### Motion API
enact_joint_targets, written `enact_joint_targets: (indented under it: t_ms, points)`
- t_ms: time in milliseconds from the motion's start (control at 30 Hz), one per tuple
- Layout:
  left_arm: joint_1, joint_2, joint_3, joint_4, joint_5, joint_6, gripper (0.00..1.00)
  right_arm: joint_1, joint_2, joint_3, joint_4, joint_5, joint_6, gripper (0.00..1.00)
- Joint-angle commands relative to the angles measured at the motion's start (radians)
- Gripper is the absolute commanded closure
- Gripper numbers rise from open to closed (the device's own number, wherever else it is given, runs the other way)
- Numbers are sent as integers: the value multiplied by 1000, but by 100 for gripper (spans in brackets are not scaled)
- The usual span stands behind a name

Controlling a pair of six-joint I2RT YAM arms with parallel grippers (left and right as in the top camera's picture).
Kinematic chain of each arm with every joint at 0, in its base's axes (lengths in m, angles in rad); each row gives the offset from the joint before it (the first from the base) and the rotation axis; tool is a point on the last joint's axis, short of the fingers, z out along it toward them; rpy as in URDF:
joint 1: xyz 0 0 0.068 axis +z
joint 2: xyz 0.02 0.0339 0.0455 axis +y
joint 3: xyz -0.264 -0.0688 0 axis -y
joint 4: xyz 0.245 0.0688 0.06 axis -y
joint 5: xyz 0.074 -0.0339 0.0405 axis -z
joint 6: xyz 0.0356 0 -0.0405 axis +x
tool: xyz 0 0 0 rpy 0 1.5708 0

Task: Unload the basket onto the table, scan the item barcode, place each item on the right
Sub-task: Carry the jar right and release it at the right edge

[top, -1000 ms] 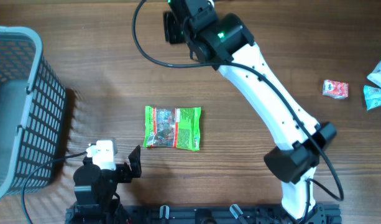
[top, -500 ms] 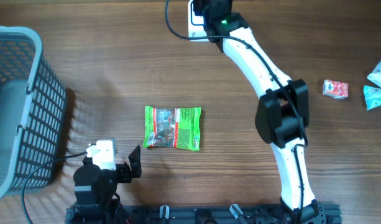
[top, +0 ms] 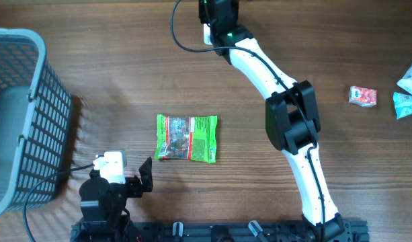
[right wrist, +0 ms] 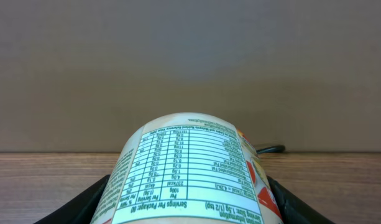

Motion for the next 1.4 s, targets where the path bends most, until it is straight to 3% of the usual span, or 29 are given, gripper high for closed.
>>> enact_joint_targets:
  t_ms: [0,233,333,433,600,867,1033,1133,1367]
  points:
    - [4,-4,-2,3,-2,2,0,-12,-103,16,-85,16,19,49]
    - [4,-4,-2,3,-2,2,0,-133,-386,15,-552,134,93,52]
    - [4,-4,-2,3,-2,2,0,-301,-483,15,-800,114,233,52]
    - [4,-4,-2,2,-2,2,0,-481,-492,14,-955,-45,261,52]
    - [4,-4,-2,2,-2,2,0,-711,-414,-57,-999,-224,274,51]
    - [4,-4,-2,3,-2,2,0,-879,-176,-79,-1011,-318,254,50]
    - [4,-4,-2,3,-2,2,0,-939,-115,-79,-1021,-318,255,40]
    - [4,-4,-2,2,-2,2,0,-966,-120,-60,-1035,-317,216,0]
    - [4,-4,-2,3,-2,2,0,-940,-256,223,-1218,-361,157,0]
